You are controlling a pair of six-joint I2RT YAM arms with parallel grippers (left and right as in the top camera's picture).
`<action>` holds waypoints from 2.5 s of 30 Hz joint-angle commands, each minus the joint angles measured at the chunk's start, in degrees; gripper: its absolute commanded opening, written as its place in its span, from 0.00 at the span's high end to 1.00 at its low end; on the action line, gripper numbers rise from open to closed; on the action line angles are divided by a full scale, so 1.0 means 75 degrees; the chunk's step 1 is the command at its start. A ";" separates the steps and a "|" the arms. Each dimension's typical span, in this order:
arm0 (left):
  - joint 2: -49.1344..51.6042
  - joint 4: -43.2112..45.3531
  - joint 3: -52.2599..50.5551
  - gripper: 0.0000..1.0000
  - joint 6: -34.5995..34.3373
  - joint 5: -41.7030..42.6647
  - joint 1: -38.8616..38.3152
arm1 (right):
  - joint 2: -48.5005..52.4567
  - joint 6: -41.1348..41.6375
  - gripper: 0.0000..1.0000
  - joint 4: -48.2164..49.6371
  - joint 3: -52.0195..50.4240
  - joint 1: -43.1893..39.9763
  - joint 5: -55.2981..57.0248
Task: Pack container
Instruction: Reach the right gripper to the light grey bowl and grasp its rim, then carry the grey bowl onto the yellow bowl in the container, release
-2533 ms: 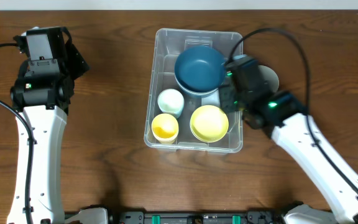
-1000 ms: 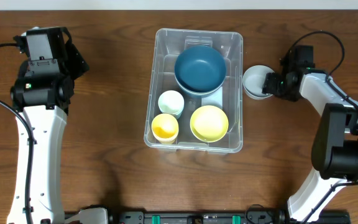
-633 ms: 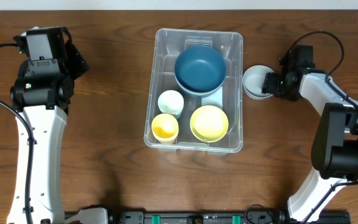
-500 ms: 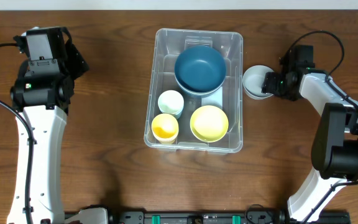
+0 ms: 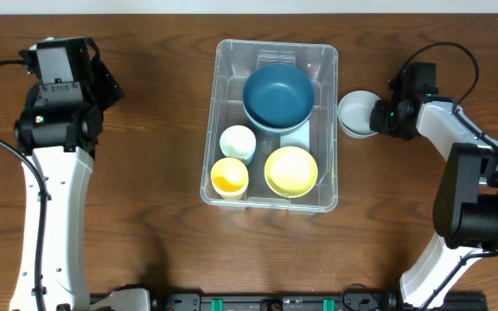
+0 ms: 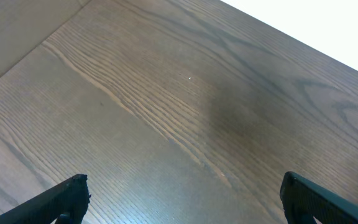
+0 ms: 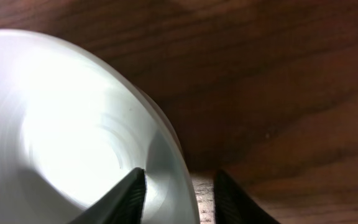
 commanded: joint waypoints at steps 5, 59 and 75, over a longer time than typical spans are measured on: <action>-0.0015 -0.0026 0.0099 0.02 0.0067 -0.0157 0.0032 | 0.0020 0.0096 0.68 -0.0064 0.0087 -0.0271 -0.0047; -0.0015 -0.0023 0.0099 0.02 0.0070 -0.0157 0.0032 | -0.3864 0.0181 0.99 -0.1839 0.0309 -0.0536 0.0606; -0.0015 -0.0023 0.0099 0.02 0.0070 -0.0157 0.0032 | -0.5843 0.0175 0.99 -0.2521 0.0291 0.2483 0.0522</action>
